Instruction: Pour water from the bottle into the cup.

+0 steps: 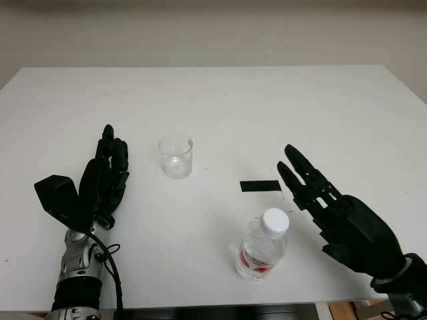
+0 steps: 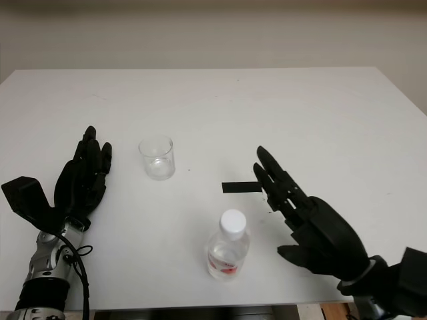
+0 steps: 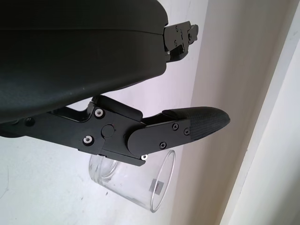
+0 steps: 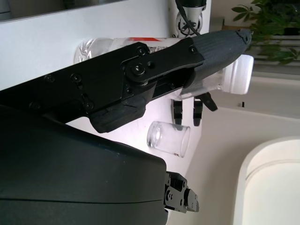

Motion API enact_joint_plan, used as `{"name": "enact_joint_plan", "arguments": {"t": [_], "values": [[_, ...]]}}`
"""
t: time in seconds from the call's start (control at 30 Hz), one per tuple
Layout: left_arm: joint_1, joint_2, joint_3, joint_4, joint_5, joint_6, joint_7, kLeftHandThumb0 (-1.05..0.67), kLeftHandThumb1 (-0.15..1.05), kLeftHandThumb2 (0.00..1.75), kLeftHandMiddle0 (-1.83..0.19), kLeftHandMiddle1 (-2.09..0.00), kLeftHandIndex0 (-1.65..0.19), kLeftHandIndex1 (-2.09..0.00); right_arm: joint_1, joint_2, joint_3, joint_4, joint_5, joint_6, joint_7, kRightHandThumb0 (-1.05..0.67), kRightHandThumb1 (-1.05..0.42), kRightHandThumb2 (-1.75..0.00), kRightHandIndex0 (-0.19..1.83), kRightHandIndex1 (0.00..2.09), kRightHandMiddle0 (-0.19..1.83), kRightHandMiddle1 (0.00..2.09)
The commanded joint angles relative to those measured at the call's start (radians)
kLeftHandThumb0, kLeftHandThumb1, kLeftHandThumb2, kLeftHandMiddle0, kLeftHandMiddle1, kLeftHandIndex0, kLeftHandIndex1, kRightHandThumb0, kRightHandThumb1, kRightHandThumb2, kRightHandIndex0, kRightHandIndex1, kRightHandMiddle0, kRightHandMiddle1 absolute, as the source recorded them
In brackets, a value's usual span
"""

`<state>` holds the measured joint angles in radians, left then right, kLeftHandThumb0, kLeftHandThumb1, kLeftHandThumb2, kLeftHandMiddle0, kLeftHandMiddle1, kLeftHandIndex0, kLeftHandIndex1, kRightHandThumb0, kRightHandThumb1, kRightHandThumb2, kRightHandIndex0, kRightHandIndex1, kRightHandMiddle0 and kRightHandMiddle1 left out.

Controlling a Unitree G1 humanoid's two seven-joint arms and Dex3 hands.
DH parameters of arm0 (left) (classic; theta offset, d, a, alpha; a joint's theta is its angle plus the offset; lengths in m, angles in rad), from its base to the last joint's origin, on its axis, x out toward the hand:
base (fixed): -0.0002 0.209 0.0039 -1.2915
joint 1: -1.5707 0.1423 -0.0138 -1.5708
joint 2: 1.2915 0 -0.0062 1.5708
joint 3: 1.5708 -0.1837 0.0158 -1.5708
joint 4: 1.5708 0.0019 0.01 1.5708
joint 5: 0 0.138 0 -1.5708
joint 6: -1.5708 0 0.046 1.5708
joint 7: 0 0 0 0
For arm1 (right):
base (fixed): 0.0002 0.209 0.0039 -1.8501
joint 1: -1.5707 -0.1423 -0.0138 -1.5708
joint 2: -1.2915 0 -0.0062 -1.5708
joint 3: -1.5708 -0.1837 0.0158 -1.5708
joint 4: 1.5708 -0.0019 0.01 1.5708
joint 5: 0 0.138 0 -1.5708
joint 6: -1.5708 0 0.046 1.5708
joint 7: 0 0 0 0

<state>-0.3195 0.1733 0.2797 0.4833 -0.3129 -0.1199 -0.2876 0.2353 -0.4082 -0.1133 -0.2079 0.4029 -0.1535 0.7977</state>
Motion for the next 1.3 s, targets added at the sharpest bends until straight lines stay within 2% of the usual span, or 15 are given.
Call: {"name": "enact_joint_plan", "arguments": {"t": [0.0, 0.17, 0.63, 0.9, 1.17, 1.27], "values": [[0.010, -0.001, -0.001, 0.009, 0.005, -0.002, 0.000, -0.71, 1.05, 0.58, 0.12, -0.05, 0.16, -0.05, -0.020, 0.004, 0.019, -0.007, -0.014, 0.008, -0.010, -1.05, -1.05, -0.14, -0.19, 0.00, -0.19, 0.00], [0.005, 0.002, 0.001, 0.015, 0.005, -0.002, 0.002, -0.71, 1.05, 0.59, 0.12, -0.06, 0.16, -0.06, -0.018, -0.001, 0.058, -0.039, -0.037, 0.074, -0.055, -1.05, -1.04, -0.07, -0.19, 0.00, -0.19, 0.00], [0.002, 0.004, 0.006, 0.016, -0.001, -0.010, -0.003, -0.70, 1.05, 0.59, 0.13, -0.05, 0.16, -0.05, -0.020, -0.029, 0.114, -0.084, -0.029, 0.121, -0.012, -1.05, -1.05, -0.09, -0.19, 0.00, -0.19, 0.00], [-0.002, 0.006, 0.006, 0.021, 0.002, -0.003, 0.004, -0.71, 1.05, 0.57, 0.12, -0.05, 0.16, -0.06, -0.004, -0.039, 0.097, -0.059, -0.056, 0.050, 0.003, -1.05, -1.05, -0.09, -0.19, 0.00, -0.19, 0.00], [-0.003, 0.006, 0.004, 0.019, 0.008, -0.007, 0.008, -0.70, 1.05, 0.58, 0.11, -0.06, 0.15, -0.06, 0.001, -0.025, 0.115, -0.074, -0.055, 0.081, -0.027, -1.05, -1.04, -0.08, -0.19, 0.00, -0.19, 0.00], [-0.001, 0.006, 0.005, 0.019, 0.004, -0.010, 0.000, -0.71, 1.05, 0.58, 0.12, -0.05, 0.15, -0.06, -0.011, -0.027, 0.144, -0.075, -0.092, 0.077, -0.039, -1.05, -1.04, -0.14, -0.19, 0.00, -0.19, 0.00]]}}
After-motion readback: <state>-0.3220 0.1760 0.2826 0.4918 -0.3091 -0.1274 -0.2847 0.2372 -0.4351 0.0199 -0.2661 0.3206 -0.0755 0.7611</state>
